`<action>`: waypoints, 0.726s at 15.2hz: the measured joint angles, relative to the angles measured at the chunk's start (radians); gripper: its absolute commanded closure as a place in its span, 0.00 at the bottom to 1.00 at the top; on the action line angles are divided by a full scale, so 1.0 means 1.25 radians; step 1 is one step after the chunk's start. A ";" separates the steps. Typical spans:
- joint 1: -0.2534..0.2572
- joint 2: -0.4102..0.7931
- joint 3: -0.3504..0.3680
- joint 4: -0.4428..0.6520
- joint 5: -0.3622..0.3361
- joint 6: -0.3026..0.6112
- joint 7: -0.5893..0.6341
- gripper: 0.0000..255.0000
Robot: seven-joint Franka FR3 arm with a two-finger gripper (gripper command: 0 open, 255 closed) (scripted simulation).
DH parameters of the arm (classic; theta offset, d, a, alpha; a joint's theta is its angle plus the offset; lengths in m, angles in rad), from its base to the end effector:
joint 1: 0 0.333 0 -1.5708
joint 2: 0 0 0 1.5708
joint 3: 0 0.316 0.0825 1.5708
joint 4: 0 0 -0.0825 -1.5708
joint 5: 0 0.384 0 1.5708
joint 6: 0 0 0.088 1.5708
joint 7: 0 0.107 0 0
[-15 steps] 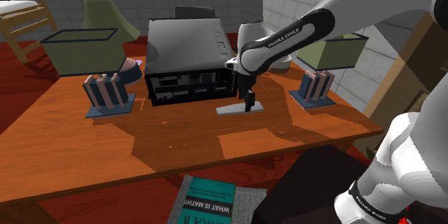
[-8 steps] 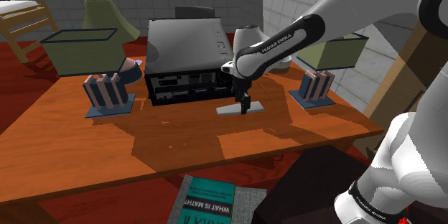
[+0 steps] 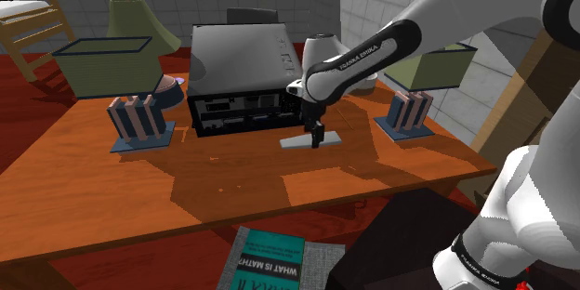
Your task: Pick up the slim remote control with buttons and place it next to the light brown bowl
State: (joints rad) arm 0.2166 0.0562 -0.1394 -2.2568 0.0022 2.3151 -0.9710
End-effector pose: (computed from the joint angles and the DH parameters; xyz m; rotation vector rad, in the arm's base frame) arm 0.5255 0.0409 0.3386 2.7151 1.5671 -0.0004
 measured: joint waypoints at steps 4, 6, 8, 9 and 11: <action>0.002 0.005 0.002 0.016 -0.003 -0.023 0.006 1.00; 0.002 -0.009 0.002 0.017 -0.006 -0.038 0.006 1.00; 0.003 -0.016 0.003 0.027 -0.008 -0.062 0.009 1.00; 0.004 -0.024 0.004 0.033 -0.009 -0.080 0.012 1.00; 0.004 -0.032 0.004 0.044 -0.010 -0.106 0.012 1.00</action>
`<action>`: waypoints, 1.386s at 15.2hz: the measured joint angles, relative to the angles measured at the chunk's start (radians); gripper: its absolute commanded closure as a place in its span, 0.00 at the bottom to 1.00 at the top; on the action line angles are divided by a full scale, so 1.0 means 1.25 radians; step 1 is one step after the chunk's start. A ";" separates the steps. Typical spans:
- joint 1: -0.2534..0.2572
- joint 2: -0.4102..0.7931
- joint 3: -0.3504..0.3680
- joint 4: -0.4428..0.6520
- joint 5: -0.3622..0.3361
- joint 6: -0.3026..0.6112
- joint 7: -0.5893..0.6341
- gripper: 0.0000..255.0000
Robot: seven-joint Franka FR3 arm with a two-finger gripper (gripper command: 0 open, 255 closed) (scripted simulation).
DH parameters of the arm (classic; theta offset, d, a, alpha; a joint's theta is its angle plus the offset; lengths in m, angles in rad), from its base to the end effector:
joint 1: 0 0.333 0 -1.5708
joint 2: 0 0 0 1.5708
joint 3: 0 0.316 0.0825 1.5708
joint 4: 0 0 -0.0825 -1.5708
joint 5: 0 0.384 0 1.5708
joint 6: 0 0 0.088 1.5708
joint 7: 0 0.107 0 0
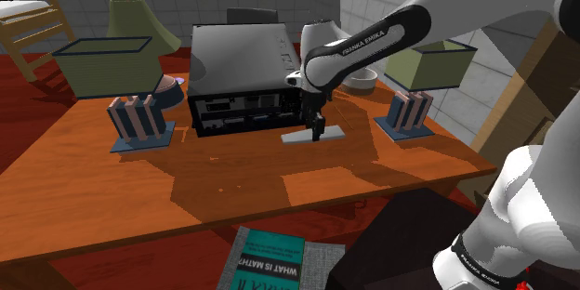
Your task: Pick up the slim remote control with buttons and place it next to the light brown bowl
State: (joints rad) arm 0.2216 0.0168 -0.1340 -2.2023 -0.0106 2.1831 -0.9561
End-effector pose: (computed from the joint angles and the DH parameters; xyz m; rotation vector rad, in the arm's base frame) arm 0.5258 0.0459 0.3714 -2.7135 -1.5716 0.0581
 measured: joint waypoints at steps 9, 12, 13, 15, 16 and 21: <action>-0.001 -0.038 0.001 0.055 -0.005 -0.092 0.002 1.00; -0.001 -0.053 0.001 0.078 -0.006 -0.118 0.001 1.00; -0.001 -0.053 0.002 0.088 -0.006 -0.128 0.003 1.00; -0.002 -0.068 0.001 0.096 -0.009 -0.137 0.004 1.00; -0.002 -0.069 0.001 0.110 -0.009 -0.151 0.005 1.00; -0.013 -0.084 -0.011 0.126 -0.012 -0.179 -0.017 1.00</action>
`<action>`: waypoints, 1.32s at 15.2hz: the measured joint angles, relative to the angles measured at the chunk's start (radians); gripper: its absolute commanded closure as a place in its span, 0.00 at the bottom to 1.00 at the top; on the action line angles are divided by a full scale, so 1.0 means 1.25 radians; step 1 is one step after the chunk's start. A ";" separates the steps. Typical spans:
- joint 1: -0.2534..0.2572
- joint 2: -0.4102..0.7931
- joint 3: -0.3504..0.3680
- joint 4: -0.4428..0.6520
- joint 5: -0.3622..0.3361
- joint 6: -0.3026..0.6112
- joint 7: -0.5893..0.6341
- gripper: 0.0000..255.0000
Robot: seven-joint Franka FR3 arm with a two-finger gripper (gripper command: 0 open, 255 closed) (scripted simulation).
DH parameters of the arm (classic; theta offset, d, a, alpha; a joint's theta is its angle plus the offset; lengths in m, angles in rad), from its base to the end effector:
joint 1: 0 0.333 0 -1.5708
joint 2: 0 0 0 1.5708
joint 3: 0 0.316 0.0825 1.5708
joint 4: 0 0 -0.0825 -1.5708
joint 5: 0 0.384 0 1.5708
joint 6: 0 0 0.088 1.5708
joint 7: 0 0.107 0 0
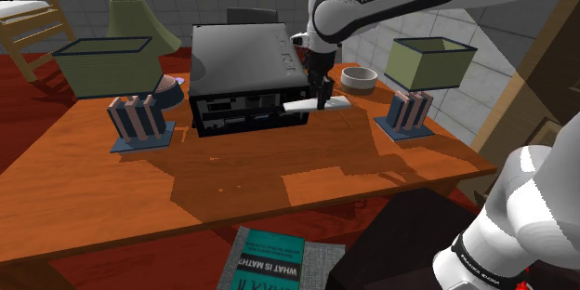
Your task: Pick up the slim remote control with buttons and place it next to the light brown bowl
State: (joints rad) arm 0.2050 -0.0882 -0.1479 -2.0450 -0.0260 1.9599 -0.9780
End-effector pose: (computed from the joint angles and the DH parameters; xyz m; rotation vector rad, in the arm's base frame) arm 0.5290 0.0269 0.4796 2.7126 1.5630 -0.0046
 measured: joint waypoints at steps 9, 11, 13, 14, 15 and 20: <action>-0.075 -0.037 -0.090 -0.039 -0.017 0.003 -0.162 1.00; -0.095 -0.024 -0.116 -0.025 -0.017 0.005 -0.205 1.00; -0.114 -0.027 -0.139 -0.029 -0.021 0.008 -0.243 1.00; -0.123 -0.026 -0.152 -0.022 -0.022 0.003 -0.265 1.00; -0.130 -0.021 -0.161 -0.014 -0.021 0.001 -0.281 1.00; -0.173 0.018 -0.217 0.029 -0.009 -0.004 -0.386 1.00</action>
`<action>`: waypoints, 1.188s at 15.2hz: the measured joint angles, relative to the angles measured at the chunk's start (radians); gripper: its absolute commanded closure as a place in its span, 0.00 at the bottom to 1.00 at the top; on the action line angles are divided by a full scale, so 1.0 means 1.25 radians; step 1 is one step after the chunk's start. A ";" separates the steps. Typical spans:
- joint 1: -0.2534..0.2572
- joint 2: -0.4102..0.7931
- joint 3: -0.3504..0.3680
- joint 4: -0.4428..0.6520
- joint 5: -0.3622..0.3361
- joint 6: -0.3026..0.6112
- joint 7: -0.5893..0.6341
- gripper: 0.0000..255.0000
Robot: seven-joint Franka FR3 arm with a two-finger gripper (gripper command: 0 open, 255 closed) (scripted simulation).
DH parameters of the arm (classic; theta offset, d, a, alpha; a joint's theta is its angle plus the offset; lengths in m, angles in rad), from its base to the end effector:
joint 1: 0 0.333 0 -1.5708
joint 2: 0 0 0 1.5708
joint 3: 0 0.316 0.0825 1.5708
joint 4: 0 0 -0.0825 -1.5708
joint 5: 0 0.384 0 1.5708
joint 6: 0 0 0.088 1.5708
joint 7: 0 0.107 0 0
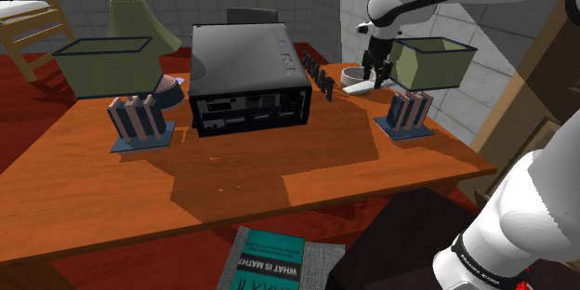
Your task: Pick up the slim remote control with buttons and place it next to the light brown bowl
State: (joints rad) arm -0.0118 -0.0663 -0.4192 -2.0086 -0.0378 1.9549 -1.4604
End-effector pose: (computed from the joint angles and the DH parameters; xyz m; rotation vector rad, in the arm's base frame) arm 0.4875 -0.2309 0.4822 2.7140 1.5614 -0.0038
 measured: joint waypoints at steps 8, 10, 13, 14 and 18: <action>-0.076 0.100 -0.078 0.122 0.053 -0.015 -0.175 1.00; -0.101 0.139 -0.095 0.147 0.073 -0.020 -0.221 1.00; -0.147 0.201 -0.118 0.217 0.110 -0.041 -0.296 1.00; -0.168 0.227 -0.126 0.250 0.125 -0.055 -0.324 1.00; -0.190 0.263 -0.129 0.261 0.147 -0.036 -0.357 1.00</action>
State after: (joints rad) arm -0.2492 0.2628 -0.5806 -1.6826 0.1460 1.9097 -1.9068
